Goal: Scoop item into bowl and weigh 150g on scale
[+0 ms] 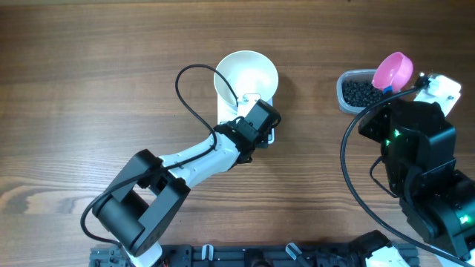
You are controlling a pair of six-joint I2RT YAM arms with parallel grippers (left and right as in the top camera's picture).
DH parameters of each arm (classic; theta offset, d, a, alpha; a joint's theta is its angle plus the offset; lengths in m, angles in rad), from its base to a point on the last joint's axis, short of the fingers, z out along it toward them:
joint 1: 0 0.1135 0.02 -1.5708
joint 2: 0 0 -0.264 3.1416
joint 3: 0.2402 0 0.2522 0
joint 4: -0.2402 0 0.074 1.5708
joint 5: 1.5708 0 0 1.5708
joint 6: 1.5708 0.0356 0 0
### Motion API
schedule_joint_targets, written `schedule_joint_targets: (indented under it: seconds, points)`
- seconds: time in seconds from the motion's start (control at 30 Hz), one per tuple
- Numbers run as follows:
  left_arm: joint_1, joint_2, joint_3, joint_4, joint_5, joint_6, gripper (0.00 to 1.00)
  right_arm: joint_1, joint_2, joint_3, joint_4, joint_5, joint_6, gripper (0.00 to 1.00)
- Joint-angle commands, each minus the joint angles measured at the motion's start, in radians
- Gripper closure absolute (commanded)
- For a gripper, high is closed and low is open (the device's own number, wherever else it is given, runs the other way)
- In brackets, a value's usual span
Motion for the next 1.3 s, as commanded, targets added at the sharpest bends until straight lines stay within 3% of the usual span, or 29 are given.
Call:
schedule_joint_targets:
  seconds: [0.0,1.27]
  points:
    - [-0.003,0.013,-0.014,-0.007,-0.017,0.008,0.96,-0.003,0.0,0.021,0.008,0.025,-0.02,0.96]
    - [-0.003,0.071,-0.031,-0.037,-0.009,0.008,0.96,-0.003,-0.001,0.021,0.009,-0.006,-0.02,0.96]
